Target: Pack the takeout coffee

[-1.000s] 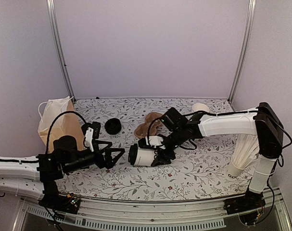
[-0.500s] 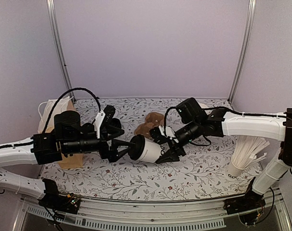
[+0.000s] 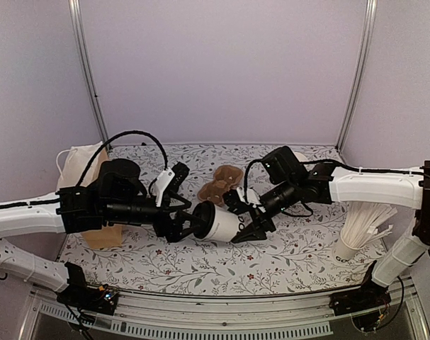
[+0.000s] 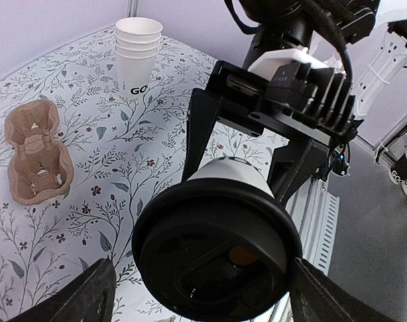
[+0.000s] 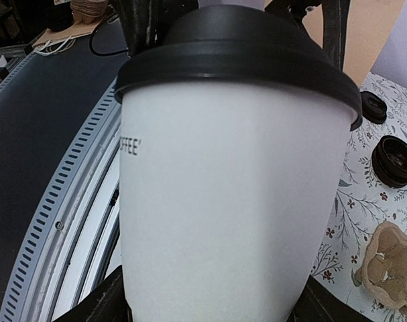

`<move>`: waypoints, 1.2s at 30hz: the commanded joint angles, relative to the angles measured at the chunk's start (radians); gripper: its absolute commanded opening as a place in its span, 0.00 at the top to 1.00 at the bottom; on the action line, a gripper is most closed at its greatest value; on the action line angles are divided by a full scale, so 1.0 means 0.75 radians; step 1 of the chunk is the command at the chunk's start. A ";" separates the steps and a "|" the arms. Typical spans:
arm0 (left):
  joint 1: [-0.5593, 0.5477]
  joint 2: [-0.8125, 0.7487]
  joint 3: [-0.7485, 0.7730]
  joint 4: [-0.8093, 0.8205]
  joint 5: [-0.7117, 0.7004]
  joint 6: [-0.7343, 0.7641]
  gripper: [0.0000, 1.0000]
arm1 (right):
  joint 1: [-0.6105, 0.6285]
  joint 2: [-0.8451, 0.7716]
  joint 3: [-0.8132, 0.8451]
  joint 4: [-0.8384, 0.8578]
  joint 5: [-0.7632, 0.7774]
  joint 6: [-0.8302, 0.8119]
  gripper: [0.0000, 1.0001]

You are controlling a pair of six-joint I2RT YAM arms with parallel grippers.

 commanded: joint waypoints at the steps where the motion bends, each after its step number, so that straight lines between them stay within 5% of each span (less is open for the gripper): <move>1: 0.013 -0.005 0.040 -0.029 0.017 0.024 0.10 | -0.002 -0.051 -0.009 0.044 -0.033 0.001 0.27; 23: 0.013 0.065 0.032 0.034 0.155 -0.011 0.20 | -0.002 -0.033 -0.026 0.062 -0.001 -0.005 0.26; 36: 0.044 0.039 0.058 -0.080 0.074 0.008 0.28 | -0.002 -0.004 -0.035 0.090 0.076 0.017 0.09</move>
